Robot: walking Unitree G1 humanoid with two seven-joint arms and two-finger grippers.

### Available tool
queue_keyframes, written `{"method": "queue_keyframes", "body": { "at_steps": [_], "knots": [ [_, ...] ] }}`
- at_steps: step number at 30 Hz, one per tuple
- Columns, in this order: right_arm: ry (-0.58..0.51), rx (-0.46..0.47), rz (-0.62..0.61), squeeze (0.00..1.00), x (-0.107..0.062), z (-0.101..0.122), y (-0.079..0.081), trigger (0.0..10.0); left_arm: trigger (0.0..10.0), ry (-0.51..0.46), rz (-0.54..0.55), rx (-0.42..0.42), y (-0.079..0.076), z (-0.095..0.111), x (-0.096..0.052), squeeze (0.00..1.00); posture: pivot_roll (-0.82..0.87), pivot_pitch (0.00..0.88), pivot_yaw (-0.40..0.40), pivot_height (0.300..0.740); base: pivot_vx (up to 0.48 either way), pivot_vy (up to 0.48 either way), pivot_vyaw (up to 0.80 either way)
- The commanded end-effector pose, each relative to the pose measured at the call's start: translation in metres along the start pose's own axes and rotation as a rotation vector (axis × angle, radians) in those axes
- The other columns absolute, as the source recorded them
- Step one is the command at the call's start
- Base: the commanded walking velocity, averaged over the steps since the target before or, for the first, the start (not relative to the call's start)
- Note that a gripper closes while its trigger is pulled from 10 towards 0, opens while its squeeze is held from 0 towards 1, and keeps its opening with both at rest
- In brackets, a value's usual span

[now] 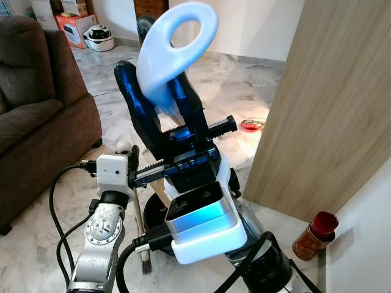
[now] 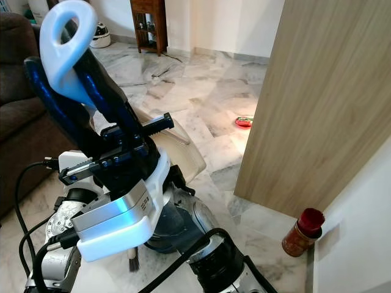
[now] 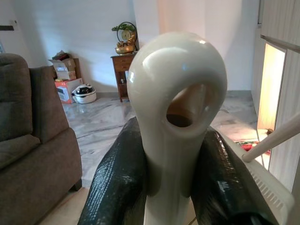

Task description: Sweep floor

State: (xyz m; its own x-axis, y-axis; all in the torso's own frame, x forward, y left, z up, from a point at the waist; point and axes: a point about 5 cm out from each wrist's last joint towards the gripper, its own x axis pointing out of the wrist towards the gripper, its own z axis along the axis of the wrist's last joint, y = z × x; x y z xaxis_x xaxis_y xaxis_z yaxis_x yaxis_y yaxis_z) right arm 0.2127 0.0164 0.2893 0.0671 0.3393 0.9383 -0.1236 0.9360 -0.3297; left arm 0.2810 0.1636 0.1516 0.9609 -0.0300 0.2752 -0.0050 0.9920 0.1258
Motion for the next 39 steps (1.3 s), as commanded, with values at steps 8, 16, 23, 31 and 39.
{"method": "queue_keyframes", "body": {
  "at_steps": [8, 16, 23, 31, 39],
  "knots": [
    [-0.157, -0.081, 0.013, 0.00, 0.010, 0.020, 0.002, 10.0, 10.0, -0.051, 0.000, 0.035, 0.001, 0.010, 0.004, 0.00, 0.05, 0.000, 0.008, 0.740, 0.000, 0.000, 0.00],
    [-0.180, -0.104, 0.017, 0.00, 0.011, 0.022, 0.003, 10.0, 10.0, -0.052, 0.001, 0.035, 0.001, 0.010, 0.003, 0.00, 0.05, 0.000, 0.006, 0.740, 0.000, 0.000, 0.00],
    [-0.132, -0.149, 0.025, 0.00, 0.007, 0.011, 0.003, 10.0, 10.0, -0.052, 0.002, 0.034, 0.001, 0.010, 0.003, 0.00, 0.05, 0.000, 0.005, 0.740, 0.000, 0.000, 0.00],
    [0.147, -0.337, 0.031, 0.00, -0.016, -0.049, -0.029, 10.0, 10.0, -0.048, -0.001, 0.028, 0.000, 0.009, 0.003, 0.00, 0.05, 0.000, 0.004, 0.740, 0.000, 0.000, 0.00],
    [0.240, -0.462, 0.056, 0.00, -0.033, -0.071, -0.049, 10.0, 10.0, -0.047, -0.008, 0.022, 0.000, 0.009, 0.003, 0.00, 0.05, 0.000, 0.006, 0.740, 0.000, 0.000, 0.00]
  ]
}}
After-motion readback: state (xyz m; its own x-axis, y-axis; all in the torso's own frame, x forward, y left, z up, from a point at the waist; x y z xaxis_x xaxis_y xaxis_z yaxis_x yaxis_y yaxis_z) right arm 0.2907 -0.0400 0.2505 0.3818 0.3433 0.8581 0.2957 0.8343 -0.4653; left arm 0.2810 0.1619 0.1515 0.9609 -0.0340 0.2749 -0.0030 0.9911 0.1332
